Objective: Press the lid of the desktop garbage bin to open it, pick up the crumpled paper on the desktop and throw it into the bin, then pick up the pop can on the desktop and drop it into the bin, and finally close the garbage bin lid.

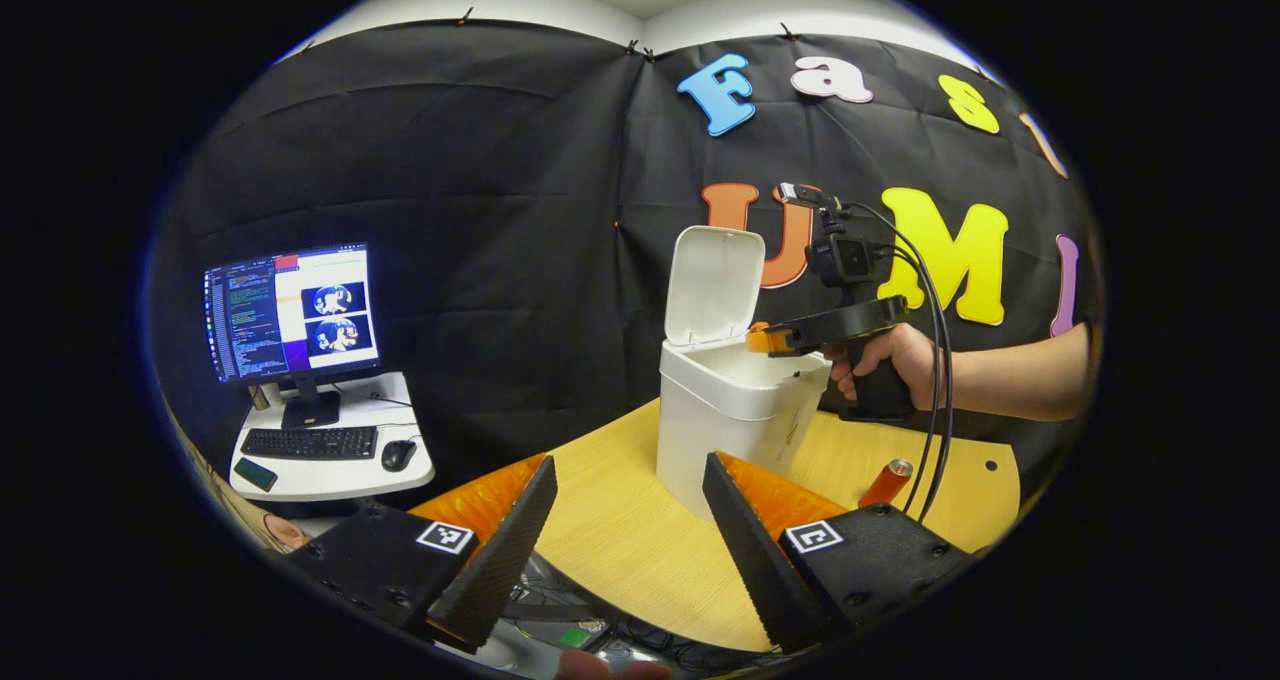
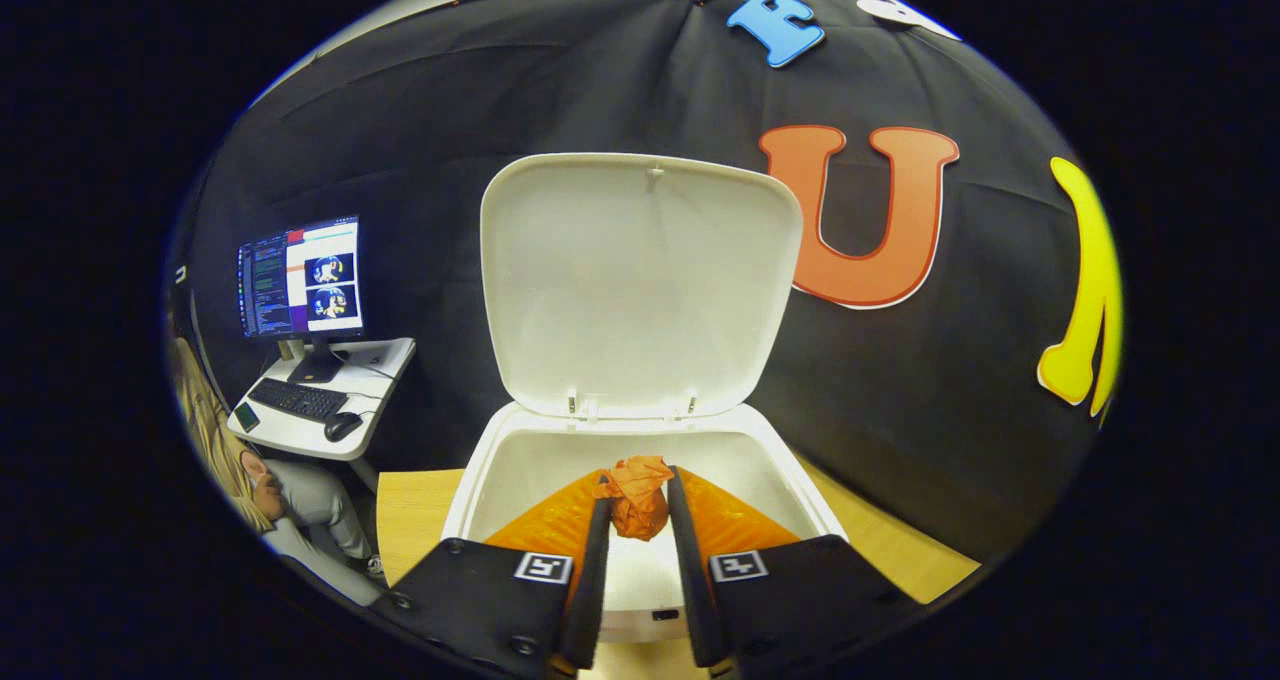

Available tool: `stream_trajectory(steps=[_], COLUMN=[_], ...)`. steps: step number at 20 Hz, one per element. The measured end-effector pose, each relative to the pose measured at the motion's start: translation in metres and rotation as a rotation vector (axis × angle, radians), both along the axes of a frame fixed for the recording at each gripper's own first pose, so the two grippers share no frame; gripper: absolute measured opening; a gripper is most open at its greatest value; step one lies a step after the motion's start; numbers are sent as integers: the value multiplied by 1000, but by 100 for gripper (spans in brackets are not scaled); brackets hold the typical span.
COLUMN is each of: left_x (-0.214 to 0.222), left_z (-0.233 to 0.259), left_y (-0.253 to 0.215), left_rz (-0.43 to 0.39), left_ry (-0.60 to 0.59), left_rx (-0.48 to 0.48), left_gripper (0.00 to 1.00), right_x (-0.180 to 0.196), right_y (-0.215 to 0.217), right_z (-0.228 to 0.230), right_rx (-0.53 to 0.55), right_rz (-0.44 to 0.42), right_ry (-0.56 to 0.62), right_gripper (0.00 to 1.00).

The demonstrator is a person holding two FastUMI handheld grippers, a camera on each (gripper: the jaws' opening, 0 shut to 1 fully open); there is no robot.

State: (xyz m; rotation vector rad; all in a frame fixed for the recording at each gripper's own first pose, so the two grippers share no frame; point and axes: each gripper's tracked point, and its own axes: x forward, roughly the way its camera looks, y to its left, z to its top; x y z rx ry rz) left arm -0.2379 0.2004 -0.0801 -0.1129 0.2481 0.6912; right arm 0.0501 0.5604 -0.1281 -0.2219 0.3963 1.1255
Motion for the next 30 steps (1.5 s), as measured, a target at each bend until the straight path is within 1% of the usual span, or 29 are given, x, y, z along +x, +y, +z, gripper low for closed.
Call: stream_trajectory(steps=[1,2,3,4,6,9,12,15,18,20,22,25,27,30], left_x=[1,2,3,6,12,20,39,67,96,120,141,171,189,217], left_z=[0,-1,0,2,2,3,4,-3,-20,-34,-57,-91,-109,-138], left_y=[-3,-4,-7,-9,-13,-20,-32,-53,-74,-91,-111,-153,-182,-215], left_rz=[-3,-10,-20,-32,-57,-101,-172,-289,-385,-449,-509,-607,-660,-708], left_ry=[4,9,13,12,9,11,-3,-40,-46,-48,-26,8,18,44], left_rx=[3,6,12,19,23,34,41,26,-10,-26,-44,-69,-83,-111], left_gripper=[97,97,97,97,97,97,97,97,97,97,97,98,97,98], right_x=[1,2,1,2,-4,-5,-9,-14,-12,-11,-10,-17,-23,-34], right_y=[0,1,1,2,-7,-27,-66,-128,-207,-266,-325,-411,-459,-515], right_z=[-1,-1,-1,0,0,12,38,66,85,85,79,56,40,20], right_rx=[-1,-2,1,2,10,55,122,199,236,225,193,129,82,34], right_rz=[-1,-6,-7,-9,-7,-27,-61,-115,-218,-287,-362,-477,-544,-638], right_ry=[-12,-22,-23,-17,6,30,28,8,-13,-47,-91,-105,-98,-72], right_gripper=[45,48,43,48,89,89,89,89,90,90,90,90,90,90])
